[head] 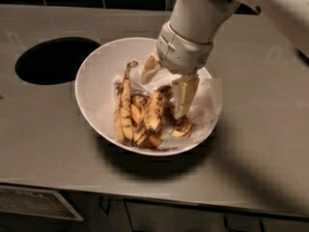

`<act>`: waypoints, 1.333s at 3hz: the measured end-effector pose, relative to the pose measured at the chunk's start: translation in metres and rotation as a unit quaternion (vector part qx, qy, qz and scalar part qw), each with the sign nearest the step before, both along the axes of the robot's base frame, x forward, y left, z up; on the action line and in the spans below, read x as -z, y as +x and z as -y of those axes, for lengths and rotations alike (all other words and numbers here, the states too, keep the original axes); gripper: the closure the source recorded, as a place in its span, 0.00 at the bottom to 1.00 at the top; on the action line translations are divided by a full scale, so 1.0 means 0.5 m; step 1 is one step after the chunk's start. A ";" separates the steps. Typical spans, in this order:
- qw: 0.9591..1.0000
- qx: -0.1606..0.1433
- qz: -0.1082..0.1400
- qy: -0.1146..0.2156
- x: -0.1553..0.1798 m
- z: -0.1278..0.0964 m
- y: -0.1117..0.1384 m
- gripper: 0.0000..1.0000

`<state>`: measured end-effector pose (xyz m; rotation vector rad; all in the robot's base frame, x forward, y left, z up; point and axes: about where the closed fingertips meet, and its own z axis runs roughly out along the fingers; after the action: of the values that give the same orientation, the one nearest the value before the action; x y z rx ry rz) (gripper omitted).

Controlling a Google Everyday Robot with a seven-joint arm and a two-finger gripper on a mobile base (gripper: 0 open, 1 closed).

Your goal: Pick banana from white bowl

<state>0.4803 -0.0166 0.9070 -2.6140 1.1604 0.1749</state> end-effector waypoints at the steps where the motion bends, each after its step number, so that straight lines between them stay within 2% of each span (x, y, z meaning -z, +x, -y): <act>1: 1.000 -0.002 -0.001 0.002 0.002 -0.001 -0.001 0.51; 2: 1.000 -0.005 -0.004 0.004 0.005 -0.003 -0.003 0.38; 3: 1.000 -0.011 -0.008 0.004 0.009 -0.008 -0.003 0.30; 4: 1.000 -0.015 -0.011 0.004 0.010 -0.013 -0.002 0.27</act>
Offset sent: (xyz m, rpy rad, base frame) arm -0.0055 -0.0005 -0.0072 0.0050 0.0383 0.0266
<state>0.4792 -0.0101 0.9018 -2.6308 1.1247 0.2147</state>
